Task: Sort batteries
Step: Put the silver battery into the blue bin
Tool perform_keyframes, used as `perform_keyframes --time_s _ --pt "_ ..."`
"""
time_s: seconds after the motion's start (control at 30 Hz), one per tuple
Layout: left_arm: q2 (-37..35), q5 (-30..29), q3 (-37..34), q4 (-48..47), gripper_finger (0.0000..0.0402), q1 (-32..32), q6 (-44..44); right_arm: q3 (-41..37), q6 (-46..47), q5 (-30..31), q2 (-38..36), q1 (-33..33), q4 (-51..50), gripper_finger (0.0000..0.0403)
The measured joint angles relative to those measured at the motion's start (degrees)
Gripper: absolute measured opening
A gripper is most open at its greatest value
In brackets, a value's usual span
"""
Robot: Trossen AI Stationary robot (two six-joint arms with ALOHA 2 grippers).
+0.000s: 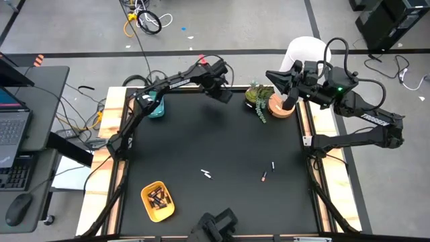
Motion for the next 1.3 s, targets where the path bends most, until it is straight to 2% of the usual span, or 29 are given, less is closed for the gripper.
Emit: perform_keyframes --time_s 0.13,0.37,0.5,0.67,0.8,0.93,1.07,1.3 --pt "-0.02 -0.47 3.5 0.56 0.0172 -2.8 2.45 0.02 0.62 -0.02 0.0 0.0 -2.15 0.0022" --pt "-0.13 -1.68 3.91 7.27 0.0186 -7.68 0.04 0.02 3.68 0.02 0.11 0.02 -7.06 0.0022" --pt "-0.13 -4.86 3.89 14.96 0.0229 -9.83 0.96 0.02 4.97 0.07 -0.14 0.49 -7.04 0.0022" --pt "1.1 -8.17 3.93 19.5 0.0307 -11.01 -4.12 0.02 6.24 0.31 -0.85 0.5 -6.97 0.0022" --pt "3.5 -15.38 3.83 21.5 0.0342 -13.1 -9.64 0.02 6.7 -0.1 -1.26 0.62 -7.05 0.0022" --pt "5.91 -19.06 3.83 27.01 0.0341 -15.83 -11.08 0.02 6.71 -0.44 -1.47 0.7 -7.96 0.0022" --pt "7.71 -28.46 3.83 27.83 0.0331 -18.07 -10.86 0.02 7.38 -0.69 -1.87 1.0 -9.2 0.0022" --pt "12.08 -28.99 3.83 30.93 0.0328 -16.94 -12.97 0.02 7.77 -1.59 -3.37 1.68 -9.99 0.0022"
